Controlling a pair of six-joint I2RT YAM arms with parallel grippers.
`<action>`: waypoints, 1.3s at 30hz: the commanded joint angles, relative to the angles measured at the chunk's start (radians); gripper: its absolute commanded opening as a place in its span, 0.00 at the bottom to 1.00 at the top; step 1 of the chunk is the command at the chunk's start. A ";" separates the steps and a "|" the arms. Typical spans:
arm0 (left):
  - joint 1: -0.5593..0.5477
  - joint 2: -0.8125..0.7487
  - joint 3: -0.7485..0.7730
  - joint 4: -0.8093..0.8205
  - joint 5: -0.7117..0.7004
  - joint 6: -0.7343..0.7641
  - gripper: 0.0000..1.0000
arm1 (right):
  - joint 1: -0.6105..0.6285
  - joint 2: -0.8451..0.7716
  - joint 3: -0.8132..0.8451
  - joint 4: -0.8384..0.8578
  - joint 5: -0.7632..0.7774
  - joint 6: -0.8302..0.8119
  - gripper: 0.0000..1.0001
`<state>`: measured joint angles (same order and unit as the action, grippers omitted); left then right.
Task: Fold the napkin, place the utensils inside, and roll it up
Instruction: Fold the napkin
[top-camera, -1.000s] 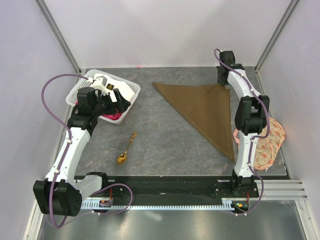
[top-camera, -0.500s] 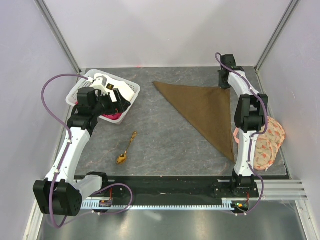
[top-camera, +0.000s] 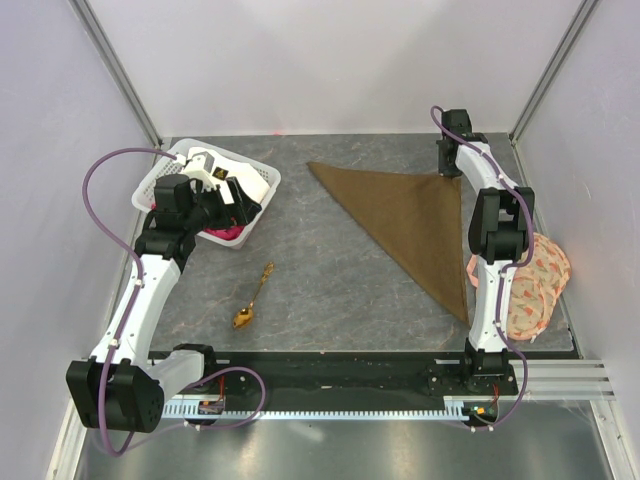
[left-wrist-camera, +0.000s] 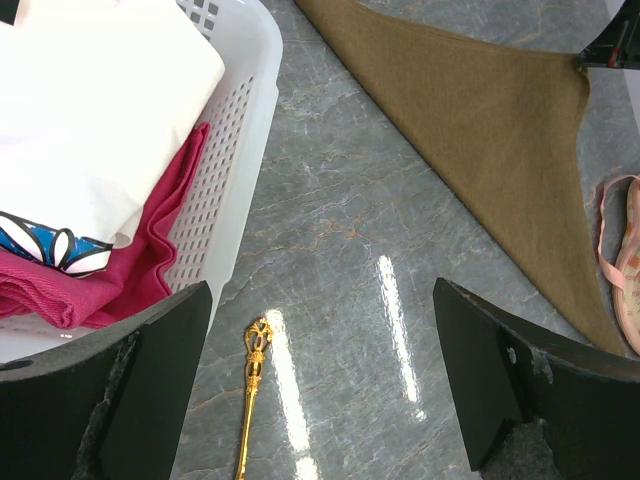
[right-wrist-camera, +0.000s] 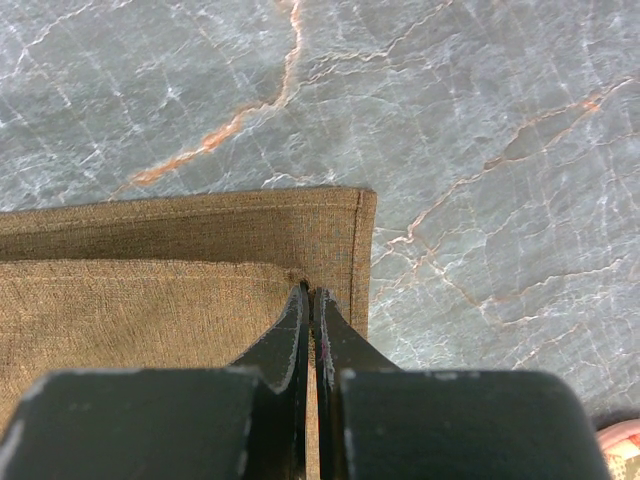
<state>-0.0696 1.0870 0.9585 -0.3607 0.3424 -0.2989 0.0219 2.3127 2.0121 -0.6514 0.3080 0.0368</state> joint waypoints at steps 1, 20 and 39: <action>-0.001 0.002 0.002 0.022 0.006 -0.008 0.99 | -0.008 0.024 0.062 0.021 0.049 -0.012 0.00; -0.001 0.013 0.005 0.022 0.015 -0.009 0.99 | -0.010 0.030 0.157 -0.001 0.088 -0.063 0.78; -0.001 0.013 0.002 0.025 0.050 -0.026 0.99 | 0.357 -0.575 -0.747 0.271 -0.234 0.230 0.69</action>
<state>-0.0696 1.1007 0.9585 -0.3611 0.3595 -0.2993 0.2047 1.8339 1.4044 -0.5011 0.1562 0.1524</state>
